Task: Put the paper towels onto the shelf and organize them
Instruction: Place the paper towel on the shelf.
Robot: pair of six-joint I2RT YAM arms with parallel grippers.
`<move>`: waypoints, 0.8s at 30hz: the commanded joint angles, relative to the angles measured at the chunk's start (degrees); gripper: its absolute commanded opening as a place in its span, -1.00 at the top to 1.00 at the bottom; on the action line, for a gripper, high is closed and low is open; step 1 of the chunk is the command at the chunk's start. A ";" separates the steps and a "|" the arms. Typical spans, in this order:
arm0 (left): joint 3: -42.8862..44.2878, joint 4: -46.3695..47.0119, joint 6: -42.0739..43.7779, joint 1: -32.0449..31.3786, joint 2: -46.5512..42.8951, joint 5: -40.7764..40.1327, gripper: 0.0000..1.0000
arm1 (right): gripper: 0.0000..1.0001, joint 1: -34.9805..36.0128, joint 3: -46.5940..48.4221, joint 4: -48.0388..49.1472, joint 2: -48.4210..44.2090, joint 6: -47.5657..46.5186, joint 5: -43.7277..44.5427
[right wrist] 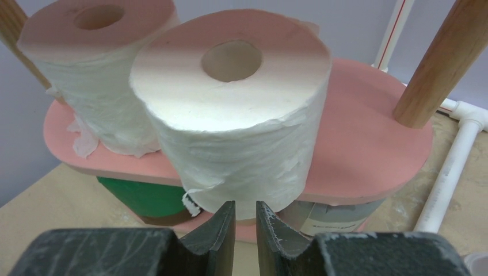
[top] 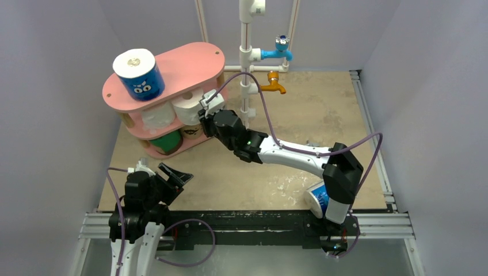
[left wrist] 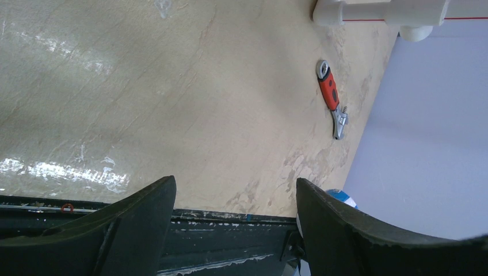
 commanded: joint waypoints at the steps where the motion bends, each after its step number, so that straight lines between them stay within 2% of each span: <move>1: 0.11 -5.03 1.49 -0.54 0.11 -1.58 -0.52 | 0.62 -0.82 3.63 3.54 0.79 0.20 -0.33; 24: -0.17 -4.80 1.35 -0.54 -0.04 -1.40 -0.51 | 0.61 -3.04 12.87 2.11 8.17 -0.28 -0.09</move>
